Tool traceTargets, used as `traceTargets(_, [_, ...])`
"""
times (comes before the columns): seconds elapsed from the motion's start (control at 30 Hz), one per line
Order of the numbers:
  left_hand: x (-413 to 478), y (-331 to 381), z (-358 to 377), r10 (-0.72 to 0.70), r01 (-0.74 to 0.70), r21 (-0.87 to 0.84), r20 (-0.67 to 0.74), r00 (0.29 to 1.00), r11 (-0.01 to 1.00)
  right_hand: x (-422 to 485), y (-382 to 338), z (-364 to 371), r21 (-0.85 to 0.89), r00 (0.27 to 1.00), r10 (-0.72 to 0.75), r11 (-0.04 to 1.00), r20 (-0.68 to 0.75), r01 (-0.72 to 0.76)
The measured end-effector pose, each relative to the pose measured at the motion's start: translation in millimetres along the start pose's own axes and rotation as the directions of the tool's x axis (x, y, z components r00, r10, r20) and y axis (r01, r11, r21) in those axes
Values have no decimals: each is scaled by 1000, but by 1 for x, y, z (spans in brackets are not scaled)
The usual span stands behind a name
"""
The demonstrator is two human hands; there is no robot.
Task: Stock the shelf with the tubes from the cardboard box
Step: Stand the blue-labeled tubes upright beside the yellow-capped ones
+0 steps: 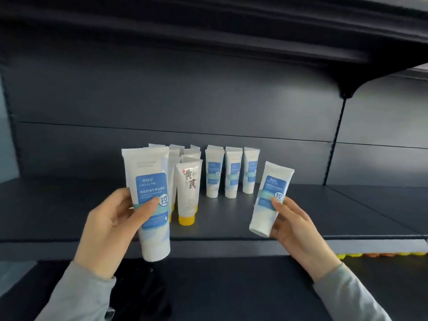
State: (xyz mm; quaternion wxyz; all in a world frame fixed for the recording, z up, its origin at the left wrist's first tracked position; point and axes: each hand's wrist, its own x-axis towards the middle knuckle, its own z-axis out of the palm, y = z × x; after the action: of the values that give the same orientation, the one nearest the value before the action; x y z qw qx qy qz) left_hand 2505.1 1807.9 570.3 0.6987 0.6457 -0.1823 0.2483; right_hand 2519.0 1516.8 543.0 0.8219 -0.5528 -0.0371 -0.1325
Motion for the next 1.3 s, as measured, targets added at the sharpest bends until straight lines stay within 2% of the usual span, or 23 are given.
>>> traceTargets(0.23, [5, -3, 40, 22, -21, 11, -27, 999, 1000, 70, -15, -20, -49, 995, -98, 994, 33, 99])
traceTargets(0.37, [7, -9, 59, 21, -19, 37, -54, 998, 999, 112, -14, -39, -172, 992, -117, 978, 38, 122])
traceTargets(0.57, [6, -16, 79, 28, -22, 74, -76, 997, 997, 168, 0, -62, -319, 995, -27, 946, 97, 57])
traceTargets(0.67, [6, -18, 88, 33, -24, 98, -88, 996, 995, 189, 11, -65, -362, 997, -20, 931, 78, 47])
traceTargets(0.9, [9, -20, 93, 18, -11, 104, -69, 997, 995, 209, 33, -68, -404, 998, -37, 913, 52, 55])
traceTargets(1.17, [13, -20, 88, 8, -5, 74, -46, 999, 997, 212, 37, -71, -575, 994, -112, 813, -5, 89])
traceTargets(1.3, [12, -20, 84, 11, -8, 64, -38, 999, 998, 212, 37, -68, -593, 994, -106, 802, -27, 69])
